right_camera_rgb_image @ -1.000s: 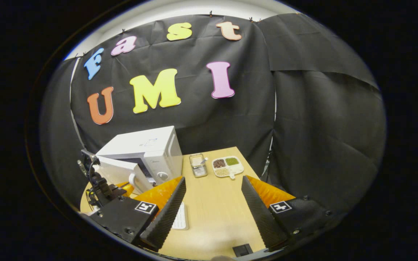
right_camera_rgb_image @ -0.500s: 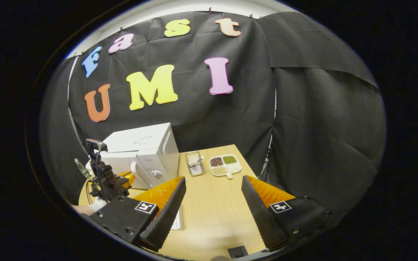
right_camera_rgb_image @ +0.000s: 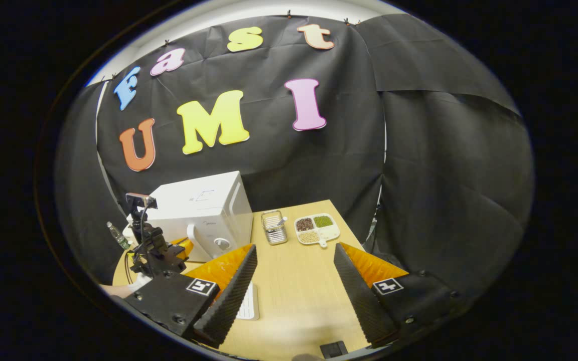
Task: Open the microwave oven with the left hand, put the food in, and close the microwave oven.
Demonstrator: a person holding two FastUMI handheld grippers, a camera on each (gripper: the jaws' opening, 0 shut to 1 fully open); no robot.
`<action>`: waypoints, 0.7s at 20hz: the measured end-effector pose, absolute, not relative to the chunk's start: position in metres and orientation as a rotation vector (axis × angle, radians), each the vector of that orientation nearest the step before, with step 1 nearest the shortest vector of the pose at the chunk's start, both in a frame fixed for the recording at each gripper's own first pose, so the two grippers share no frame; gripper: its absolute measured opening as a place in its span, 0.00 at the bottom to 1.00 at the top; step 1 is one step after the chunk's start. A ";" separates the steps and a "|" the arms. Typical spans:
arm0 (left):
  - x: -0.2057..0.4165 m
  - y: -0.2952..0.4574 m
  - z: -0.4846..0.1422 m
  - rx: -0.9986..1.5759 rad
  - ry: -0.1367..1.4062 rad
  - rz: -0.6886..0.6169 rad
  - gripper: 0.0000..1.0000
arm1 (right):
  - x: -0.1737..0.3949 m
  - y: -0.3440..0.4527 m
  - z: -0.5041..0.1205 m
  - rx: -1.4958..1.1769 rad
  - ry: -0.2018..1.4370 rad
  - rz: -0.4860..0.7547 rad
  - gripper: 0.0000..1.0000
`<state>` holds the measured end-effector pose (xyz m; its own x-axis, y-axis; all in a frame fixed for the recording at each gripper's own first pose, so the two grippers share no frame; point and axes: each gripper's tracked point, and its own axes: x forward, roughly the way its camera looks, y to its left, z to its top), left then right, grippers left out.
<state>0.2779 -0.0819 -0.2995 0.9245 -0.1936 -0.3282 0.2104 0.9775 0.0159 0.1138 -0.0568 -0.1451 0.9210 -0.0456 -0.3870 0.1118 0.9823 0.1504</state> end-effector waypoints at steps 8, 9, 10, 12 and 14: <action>0.270 -0.071 -0.296 0.066 0.339 -0.184 0.00 | 0.105 -0.059 -0.144 0.172 0.385 -0.081 0.99; 0.267 -0.065 -0.294 0.067 0.337 -0.170 0.00 | 0.103 -0.059 -0.144 0.176 0.386 -0.082 0.99; 0.265 -0.056 -0.293 0.073 0.338 -0.144 0.00 | 0.101 -0.058 -0.144 0.178 0.385 -0.079 0.98; 0.252 -0.049 -0.295 0.075 0.356 -0.137 0.00 | 0.097 -0.055 -0.144 0.173 0.383 -0.076 0.99; 0.240 -0.043 -0.298 0.077 0.368 -0.151 0.17 | 0.094 -0.052 -0.145 0.172 0.378 -0.073 0.98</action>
<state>0.2404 -0.0435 -0.2976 0.9221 -0.1328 -0.3634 0.1608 0.9858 0.0477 0.0943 -0.0524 -0.1445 0.9269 -0.0387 -0.3733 0.1028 0.9828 0.1534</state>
